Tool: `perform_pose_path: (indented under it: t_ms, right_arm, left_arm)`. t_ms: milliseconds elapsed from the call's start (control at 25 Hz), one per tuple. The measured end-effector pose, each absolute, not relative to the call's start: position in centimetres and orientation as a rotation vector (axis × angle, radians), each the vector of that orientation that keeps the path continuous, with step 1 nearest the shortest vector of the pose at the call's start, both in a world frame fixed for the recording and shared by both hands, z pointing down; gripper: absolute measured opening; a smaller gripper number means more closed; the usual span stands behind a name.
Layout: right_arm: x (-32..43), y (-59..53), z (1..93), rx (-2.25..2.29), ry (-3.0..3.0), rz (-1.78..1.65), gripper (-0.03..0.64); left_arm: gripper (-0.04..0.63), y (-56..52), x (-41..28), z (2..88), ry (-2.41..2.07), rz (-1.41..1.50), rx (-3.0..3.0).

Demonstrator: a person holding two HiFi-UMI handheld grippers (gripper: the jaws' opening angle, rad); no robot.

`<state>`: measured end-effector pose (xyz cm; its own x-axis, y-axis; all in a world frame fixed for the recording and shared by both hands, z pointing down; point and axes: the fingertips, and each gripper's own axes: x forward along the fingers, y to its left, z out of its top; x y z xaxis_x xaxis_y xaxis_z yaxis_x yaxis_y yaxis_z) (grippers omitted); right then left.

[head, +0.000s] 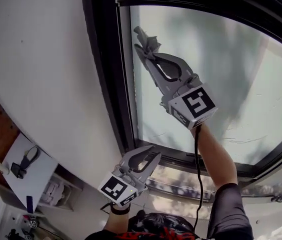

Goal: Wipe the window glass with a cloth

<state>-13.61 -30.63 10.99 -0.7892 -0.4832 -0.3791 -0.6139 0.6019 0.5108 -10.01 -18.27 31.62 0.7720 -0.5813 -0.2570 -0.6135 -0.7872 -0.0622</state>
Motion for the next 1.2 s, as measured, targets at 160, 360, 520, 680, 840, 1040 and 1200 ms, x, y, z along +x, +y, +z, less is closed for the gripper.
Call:
perform_pose_path:
  t_ms: [160, 360, 520, 680, 840, 1040, 1200]
  right_arm:
    - [-17.8, -32.8, 10.5, -0.789, 2.675, 0.777, 0.023]
    - [-10.7, -34.2, 9.6, -1.117, 2.581, 0.881, 0.023]
    - [-0.3, -32.1, 8.7, -1.345, 2.458, 0.894, 0.023]
    - [16.5, -28.4, 9.0, -1.693, 2.219, 0.8, 0.023]
    - [32.4, -23.7, 9.6, -2.007, 1.951, 0.688, 0.023]
    - [47.6, -17.4, 10.5, -2.307, 1.535, 0.488, 0.023]
    - [48.9, -15.2, 9.7, -2.312, 1.39, 0.635, 0.023]
  left_arm:
    - [0.063, -18.7, -12.6, 31.9, 1.033, 0.338, -2.809]
    - [0.063, -19.3, -10.5, 32.0, 0.926, 0.343, -2.864]
    - [0.063, -19.4, -5.9, 32.0, 0.76, 0.344, -2.916]
    - [0.063, -17.8, 1.4, 32.5, 0.465, 0.331, -2.998]
    - [0.063, -15.3, 7.1, 32.9, 0.272, 0.313, -3.041]
    - [0.063, -13.6, 10.4, 32.8, 0.181, 0.302, -3.046]
    - [0.063, -13.6, 10.4, 32.7, 0.23, 0.301, -3.035]
